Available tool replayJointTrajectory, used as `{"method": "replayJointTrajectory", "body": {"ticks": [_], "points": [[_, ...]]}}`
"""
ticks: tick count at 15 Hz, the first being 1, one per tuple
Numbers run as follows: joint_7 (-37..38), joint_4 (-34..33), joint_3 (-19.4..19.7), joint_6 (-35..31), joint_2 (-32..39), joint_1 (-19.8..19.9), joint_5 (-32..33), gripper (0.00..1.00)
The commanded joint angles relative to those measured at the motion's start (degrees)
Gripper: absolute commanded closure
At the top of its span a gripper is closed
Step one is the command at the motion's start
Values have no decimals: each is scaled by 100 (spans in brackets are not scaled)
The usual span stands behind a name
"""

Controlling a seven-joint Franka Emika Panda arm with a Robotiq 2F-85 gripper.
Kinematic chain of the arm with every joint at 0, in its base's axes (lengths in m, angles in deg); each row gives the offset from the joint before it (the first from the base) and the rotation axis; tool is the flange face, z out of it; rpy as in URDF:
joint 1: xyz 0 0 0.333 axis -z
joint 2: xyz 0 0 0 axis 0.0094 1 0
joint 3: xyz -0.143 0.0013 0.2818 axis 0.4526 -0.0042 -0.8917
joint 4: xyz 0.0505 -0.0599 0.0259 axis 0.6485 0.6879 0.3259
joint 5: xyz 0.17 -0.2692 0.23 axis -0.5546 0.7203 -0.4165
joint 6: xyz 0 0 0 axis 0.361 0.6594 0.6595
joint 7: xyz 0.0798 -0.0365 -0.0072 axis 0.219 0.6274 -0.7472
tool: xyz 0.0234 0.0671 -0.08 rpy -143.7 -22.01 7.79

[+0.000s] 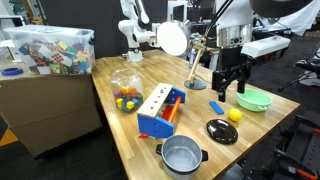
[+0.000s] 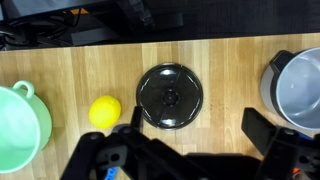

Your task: Put the black lid on the grey pot

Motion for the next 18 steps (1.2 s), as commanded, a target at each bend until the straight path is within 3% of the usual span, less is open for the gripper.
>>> {"method": "replayJointTrajectory", "body": {"ticks": [1, 8, 17, 18], "points": [[-3, -8, 23, 5, -3, -12, 0, 0], [14, -267, 99, -127, 201, 46, 127, 0], [119, -662, 489, -668, 1320, 0, 513, 0], [17, -566, 490, -619, 1172, 7, 442, 0]]}}
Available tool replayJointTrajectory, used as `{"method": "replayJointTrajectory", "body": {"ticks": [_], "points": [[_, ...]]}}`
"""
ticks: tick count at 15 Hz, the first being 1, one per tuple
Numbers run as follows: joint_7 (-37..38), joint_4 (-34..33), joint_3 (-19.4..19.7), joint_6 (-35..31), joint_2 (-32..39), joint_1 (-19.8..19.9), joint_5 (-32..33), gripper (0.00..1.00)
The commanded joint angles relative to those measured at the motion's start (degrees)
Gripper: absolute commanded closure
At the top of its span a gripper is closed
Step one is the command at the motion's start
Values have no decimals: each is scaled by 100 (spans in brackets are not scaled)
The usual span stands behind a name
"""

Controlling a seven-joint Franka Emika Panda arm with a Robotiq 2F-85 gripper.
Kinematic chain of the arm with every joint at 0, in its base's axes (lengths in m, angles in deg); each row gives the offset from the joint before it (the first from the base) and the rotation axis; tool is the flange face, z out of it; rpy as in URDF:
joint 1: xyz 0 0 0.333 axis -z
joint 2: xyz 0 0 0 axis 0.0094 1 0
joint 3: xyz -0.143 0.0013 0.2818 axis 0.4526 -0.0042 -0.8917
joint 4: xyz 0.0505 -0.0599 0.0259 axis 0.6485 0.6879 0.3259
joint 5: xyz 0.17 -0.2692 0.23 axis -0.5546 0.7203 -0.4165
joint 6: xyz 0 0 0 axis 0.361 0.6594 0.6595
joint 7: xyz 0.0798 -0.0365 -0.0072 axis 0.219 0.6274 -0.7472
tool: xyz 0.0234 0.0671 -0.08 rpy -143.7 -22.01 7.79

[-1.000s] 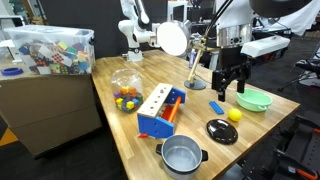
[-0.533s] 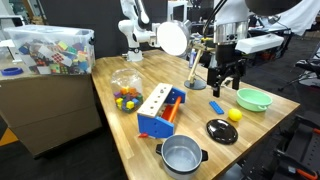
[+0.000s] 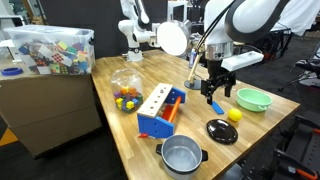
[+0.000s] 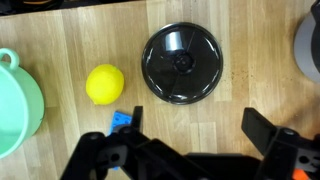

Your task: Put the black lid on the grey pot

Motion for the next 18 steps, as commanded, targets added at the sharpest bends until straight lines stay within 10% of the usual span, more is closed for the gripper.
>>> {"method": "replayJointTrajectory", "body": {"ticks": [1, 18], "points": [[-15, -21, 63, -13, 89, -66, -19, 0], [9, 1, 53, -224, 807, -258, -265, 0]]}}
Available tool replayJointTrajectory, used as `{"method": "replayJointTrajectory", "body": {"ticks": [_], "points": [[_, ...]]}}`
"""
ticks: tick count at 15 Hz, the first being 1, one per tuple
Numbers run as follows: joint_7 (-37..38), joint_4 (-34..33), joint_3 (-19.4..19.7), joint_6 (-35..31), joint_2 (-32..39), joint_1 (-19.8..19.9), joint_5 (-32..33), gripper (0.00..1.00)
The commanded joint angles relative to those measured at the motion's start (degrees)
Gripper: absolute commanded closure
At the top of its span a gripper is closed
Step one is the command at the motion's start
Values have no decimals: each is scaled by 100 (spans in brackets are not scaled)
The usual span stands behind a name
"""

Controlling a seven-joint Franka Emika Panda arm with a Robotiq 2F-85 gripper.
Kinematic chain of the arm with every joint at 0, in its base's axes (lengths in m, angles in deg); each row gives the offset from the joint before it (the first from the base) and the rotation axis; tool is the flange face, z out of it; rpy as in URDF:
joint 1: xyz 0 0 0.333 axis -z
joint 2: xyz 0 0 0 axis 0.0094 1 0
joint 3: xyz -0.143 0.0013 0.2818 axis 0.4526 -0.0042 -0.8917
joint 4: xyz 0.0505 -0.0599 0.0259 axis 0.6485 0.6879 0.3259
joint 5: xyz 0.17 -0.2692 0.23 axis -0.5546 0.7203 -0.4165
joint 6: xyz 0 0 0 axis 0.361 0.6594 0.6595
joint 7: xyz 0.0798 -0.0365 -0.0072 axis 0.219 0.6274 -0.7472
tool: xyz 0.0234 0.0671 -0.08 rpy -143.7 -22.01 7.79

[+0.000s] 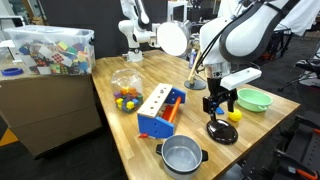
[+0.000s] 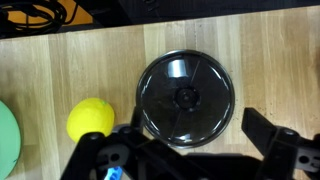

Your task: Put the black lid on the grey pot

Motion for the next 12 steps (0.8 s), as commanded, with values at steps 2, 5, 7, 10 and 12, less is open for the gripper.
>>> {"method": "replayJointTrajectory", "body": {"ticks": [2, 5, 7, 10, 12], "points": [[-24, 69, 35, -176, 170, -122, -202, 0], [-26, 89, 28, -222, 306, -197, -268, 0], [-23, 98, 34, -235, 376, -233, -299, 0], [-28, 92, 66, -239, 437, -256, -301, 0], [-8, 65, 104, -213, 448, -264, -253, 0]]}}
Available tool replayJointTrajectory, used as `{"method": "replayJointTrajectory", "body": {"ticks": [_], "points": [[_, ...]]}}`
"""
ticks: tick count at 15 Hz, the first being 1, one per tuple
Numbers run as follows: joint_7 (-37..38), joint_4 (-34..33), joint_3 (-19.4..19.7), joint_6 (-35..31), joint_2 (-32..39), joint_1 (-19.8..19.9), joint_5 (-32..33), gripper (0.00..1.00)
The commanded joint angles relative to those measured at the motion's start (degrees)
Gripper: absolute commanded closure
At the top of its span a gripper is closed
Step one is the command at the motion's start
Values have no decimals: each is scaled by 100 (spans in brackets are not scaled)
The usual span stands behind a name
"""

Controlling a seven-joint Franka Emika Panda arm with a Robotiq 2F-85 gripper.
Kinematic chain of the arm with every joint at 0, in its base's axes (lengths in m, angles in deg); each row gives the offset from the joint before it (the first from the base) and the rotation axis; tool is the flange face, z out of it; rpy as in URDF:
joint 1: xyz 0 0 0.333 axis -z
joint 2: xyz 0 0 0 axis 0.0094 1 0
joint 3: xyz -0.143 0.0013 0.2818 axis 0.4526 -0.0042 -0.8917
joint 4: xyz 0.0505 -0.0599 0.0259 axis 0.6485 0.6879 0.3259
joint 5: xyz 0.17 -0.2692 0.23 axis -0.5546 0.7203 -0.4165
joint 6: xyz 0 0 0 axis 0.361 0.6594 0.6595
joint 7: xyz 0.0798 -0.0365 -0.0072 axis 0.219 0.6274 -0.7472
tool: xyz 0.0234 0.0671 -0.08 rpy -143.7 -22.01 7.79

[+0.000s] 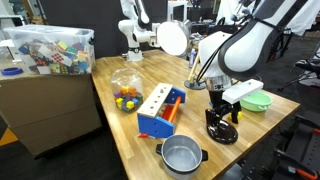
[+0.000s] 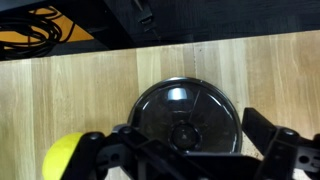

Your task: Put the black lid on the grey pot

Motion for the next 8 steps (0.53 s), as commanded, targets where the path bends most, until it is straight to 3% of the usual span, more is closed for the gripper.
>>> {"method": "replayJointTrajectory", "body": {"ticks": [1, 3, 8], "points": [[-5, 9, 105, -88, 6, -64, -38, 0], [-15, -4, 134, -88, 22, -53, -36, 5], [-45, -45, 161, -114, 85, -31, -63, 45]]}}
